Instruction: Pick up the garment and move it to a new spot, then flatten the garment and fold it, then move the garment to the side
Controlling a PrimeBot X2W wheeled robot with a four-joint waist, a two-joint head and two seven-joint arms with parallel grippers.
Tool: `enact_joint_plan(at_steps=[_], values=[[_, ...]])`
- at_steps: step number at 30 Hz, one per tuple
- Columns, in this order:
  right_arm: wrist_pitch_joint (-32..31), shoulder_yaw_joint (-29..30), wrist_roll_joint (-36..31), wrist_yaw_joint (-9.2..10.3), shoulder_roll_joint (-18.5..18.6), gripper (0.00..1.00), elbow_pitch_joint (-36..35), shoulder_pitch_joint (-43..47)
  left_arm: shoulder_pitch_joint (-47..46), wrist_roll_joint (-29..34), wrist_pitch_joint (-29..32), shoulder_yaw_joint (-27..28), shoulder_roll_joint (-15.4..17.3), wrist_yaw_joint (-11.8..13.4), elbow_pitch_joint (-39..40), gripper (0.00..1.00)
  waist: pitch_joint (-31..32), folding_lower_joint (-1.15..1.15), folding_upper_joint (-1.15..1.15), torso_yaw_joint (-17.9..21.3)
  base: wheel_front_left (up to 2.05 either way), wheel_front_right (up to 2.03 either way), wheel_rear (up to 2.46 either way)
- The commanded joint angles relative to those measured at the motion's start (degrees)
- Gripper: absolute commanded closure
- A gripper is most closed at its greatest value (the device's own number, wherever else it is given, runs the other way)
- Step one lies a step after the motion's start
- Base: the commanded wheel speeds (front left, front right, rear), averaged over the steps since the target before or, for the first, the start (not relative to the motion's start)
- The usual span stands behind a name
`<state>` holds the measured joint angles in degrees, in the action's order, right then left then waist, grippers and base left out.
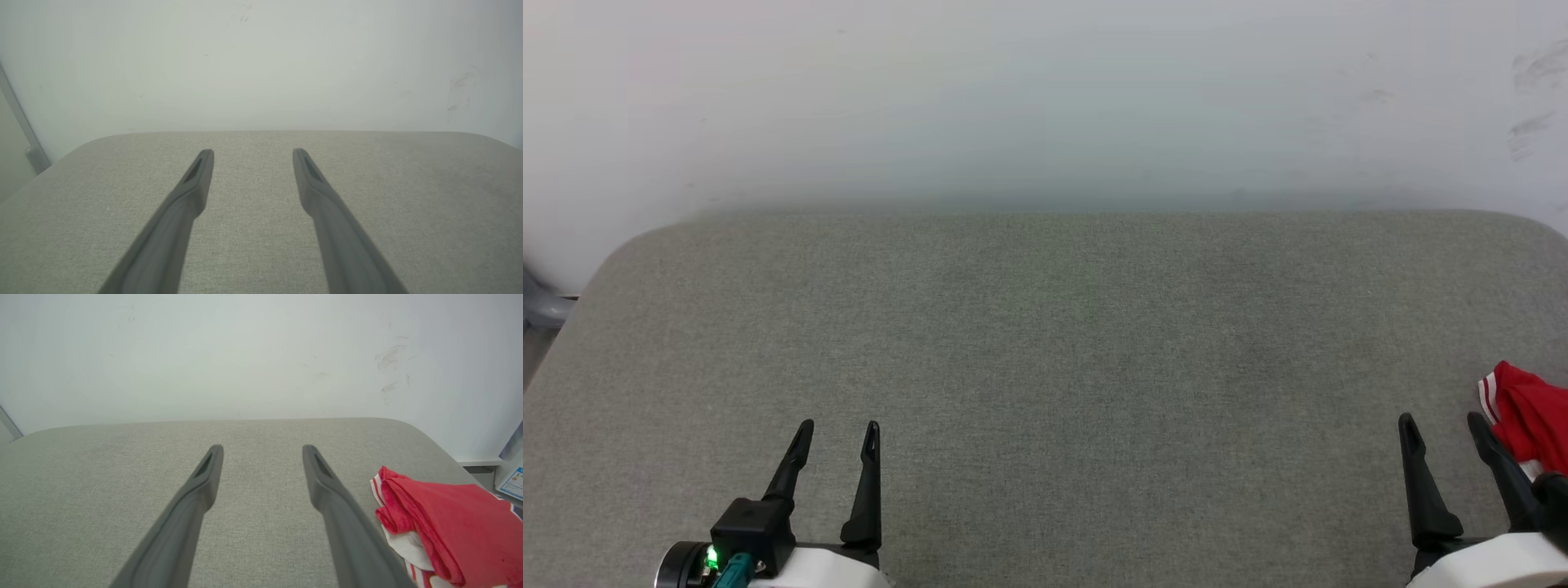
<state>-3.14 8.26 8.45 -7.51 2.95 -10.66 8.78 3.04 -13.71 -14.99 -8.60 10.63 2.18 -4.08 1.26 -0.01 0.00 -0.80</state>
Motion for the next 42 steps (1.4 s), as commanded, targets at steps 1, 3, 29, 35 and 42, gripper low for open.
enact_joint_plan(at_steps=[1, 3, 29, 35, 42], values=[[-0.33, -0.07, 0.16, 0.05, -0.11, 0.0, -1.0, 1.15, 0.53, 0.16, -0.25, 0.39, -0.14, -0.21, -0.25, 0.0, 0.17, 0.01, 0.0, 0.11, 0.0, 0.0, 0.0], [-0.79, -0.17, 0.25, 0.05, -0.11, 0.0, -1.71, 1.64, 0.61, 0.22, -0.25, 0.53, -0.34, -0.44, -0.53, 0.0, 0.28, 0.01, 0.0, 0.26, 0.0, 0.0, 0.0], [-1.74, -0.61, 10.91, 0.0, -0.03, 1.0, 2.7, -0.58, -1.1, -9.35, 2.93, 2.77, -2.39, -2.51, -3.73, 1.0, 0.55, 0.01, 0.0, 0.39, 0.0, 0.0, 0.0], [-1.86, -0.72, 17.15, 0.0, -0.03, 1.0, 4.51, -1.83, -1.82, -15.27, 4.5, 3.81, -2.85, -3.13, -4.2, 1.0, 0.45, 0.01, 0.0, 0.41, 0.0, 0.0, 0.0], [-2.02, -0.82, 23.93, 0.01, -0.03, 1.0, 6.51, -3.2, -2.61, -21.71, 6.21, 4.95, -3.32, -3.8, -4.74, 1.0, 0.33, 0.01, 0.0, 0.44, 0.0, 0.0, 0.0]])
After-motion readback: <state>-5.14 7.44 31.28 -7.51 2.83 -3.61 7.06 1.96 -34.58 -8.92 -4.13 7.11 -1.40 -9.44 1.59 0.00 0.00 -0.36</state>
